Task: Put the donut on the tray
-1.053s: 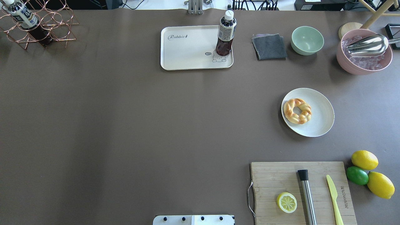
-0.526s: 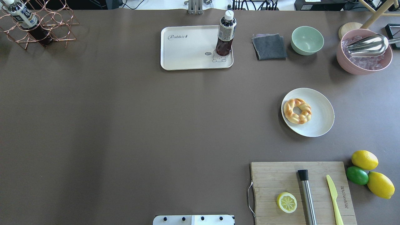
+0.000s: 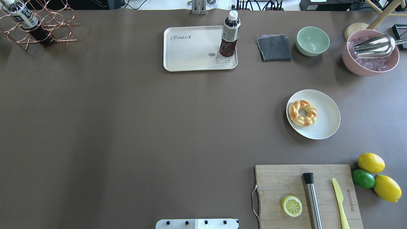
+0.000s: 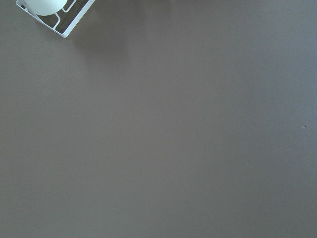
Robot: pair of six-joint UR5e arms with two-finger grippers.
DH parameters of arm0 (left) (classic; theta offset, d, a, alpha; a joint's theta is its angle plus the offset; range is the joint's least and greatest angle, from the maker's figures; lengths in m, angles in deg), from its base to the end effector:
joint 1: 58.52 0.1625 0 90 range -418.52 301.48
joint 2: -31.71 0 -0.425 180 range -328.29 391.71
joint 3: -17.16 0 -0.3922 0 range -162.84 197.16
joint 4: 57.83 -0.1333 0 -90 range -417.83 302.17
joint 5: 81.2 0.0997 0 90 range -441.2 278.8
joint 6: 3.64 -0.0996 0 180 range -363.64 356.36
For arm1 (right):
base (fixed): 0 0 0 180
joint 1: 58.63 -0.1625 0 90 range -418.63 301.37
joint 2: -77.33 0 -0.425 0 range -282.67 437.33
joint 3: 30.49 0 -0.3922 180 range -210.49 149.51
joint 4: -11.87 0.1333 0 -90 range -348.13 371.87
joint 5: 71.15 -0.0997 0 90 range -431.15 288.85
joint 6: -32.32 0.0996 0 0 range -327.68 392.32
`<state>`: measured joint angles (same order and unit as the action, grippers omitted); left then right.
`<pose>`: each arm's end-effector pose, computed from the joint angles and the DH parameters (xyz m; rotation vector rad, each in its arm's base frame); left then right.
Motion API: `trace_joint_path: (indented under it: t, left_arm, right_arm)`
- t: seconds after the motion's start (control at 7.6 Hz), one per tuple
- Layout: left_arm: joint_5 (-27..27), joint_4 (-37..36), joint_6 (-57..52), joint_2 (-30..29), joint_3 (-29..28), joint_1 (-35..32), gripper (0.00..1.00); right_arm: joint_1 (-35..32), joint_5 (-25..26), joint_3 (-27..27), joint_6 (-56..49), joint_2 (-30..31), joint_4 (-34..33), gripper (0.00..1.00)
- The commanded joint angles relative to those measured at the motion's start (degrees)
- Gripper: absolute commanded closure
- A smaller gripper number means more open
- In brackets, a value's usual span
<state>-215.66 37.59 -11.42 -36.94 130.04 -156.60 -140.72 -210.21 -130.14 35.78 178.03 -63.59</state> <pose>-0.1114 -0.3325 0.6064 0.2210 0.7517 0.0421 -0.0010 -0.4293 0.6275 0.1355 -0.8707 -0.1734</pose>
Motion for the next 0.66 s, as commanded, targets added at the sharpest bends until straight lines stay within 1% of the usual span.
trace_joint_path:
  t: [0.0, 0.26, 0.53]
  left_arm:
    - [-0.1, 0.1, -0.3, 0.4, 0.0, 0.0, 0.03]
    - [-3.4, 0.1, -0.3, 1.2, 0.0, 0.0, 0.03]
    - [-3.4, 0.1, -0.1, 1.2, -0.1, 0.2, 0.03]
  right_arm:
    - [5.2, 0.0, 0.2, 14.7, -2.5, 4.3, 0.0]
    - [11.5, 0.4, 1.4, 23.5, -3.2, 10.6, 0.02]
    - [15.5, 0.3, 6.2, 28.7, -4.7, 18.5, 0.04]
